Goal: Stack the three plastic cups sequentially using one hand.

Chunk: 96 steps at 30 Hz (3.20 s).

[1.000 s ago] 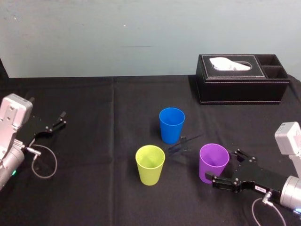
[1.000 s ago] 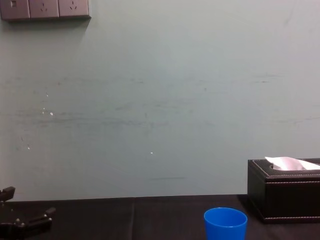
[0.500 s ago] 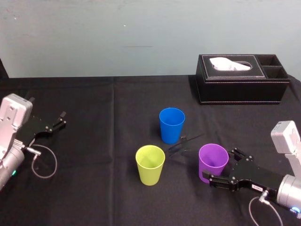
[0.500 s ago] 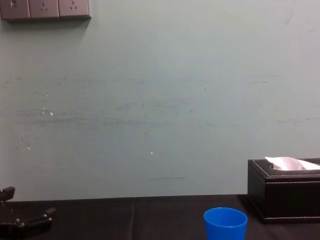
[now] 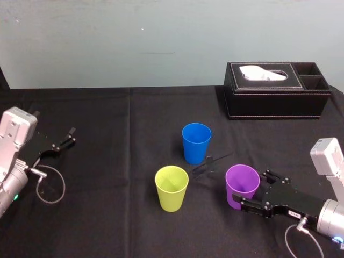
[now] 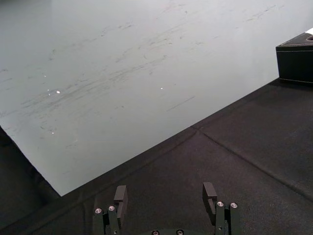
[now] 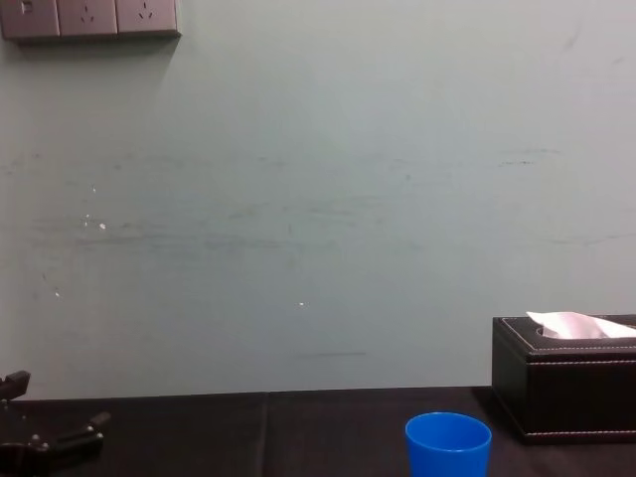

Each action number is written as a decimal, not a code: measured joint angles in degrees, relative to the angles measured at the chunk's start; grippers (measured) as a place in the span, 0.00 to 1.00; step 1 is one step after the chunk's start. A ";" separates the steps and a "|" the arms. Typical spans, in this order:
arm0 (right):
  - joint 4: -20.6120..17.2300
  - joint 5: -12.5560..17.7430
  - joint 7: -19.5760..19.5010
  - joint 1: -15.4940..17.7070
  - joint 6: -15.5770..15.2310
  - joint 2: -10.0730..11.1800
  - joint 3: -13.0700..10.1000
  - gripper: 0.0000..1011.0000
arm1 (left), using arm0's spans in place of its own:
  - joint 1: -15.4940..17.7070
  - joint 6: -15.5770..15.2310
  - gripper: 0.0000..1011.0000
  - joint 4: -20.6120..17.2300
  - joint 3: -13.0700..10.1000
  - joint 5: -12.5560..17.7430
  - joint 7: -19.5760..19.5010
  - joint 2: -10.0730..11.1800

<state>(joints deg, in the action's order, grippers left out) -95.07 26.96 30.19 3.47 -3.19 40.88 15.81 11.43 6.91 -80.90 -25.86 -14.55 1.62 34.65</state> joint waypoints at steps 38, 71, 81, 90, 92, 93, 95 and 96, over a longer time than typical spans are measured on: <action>-0.61 0.15 -0.08 0.40 0.05 0.13 -0.34 0.72 | 0.00 0.00 1.00 0.00 0.00 0.00 0.00 0.00; -6.86 3.64 -7.39 -12.27 -10.14 -4.66 0.33 0.72 | 0.00 0.00 1.00 0.00 0.00 0.00 0.00 0.00; -3.18 2.58 -8.36 -17.47 -11.93 -7.89 3.68 0.72 | 0.00 0.00 1.00 0.00 0.00 0.00 0.00 0.00; 0.08 1.33 -8.81 -20.11 -12.87 -10.05 6.04 0.72 | 0.00 0.00 1.00 0.00 0.00 0.00 0.00 0.00; 0.74 1.01 -8.87 -20.43 -13.00 -10.37 6.35 0.72 | 0.00 0.00 1.00 0.00 0.00 0.00 0.00 0.00; 0.95 0.93 -8.87 -20.54 -13.01 -10.47 6.46 0.72 | 0.00 0.00 1.00 0.00 0.00 0.00 0.00 0.00; 1.35 0.79 -8.87 -20.71 -13.02 -10.64 6.60 0.72 | 0.00 0.00 1.00 0.00 0.00 0.00 0.00 0.00; 1.75 0.62 -8.87 -20.87 -13.03 -10.79 6.71 0.72 | 0.00 0.00 1.00 0.00 0.00 0.00 0.00 0.00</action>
<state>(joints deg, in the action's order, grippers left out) -93.32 27.57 21.32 -17.41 -16.22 30.09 22.52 11.43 6.91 -80.90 -25.86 -14.55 1.62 34.64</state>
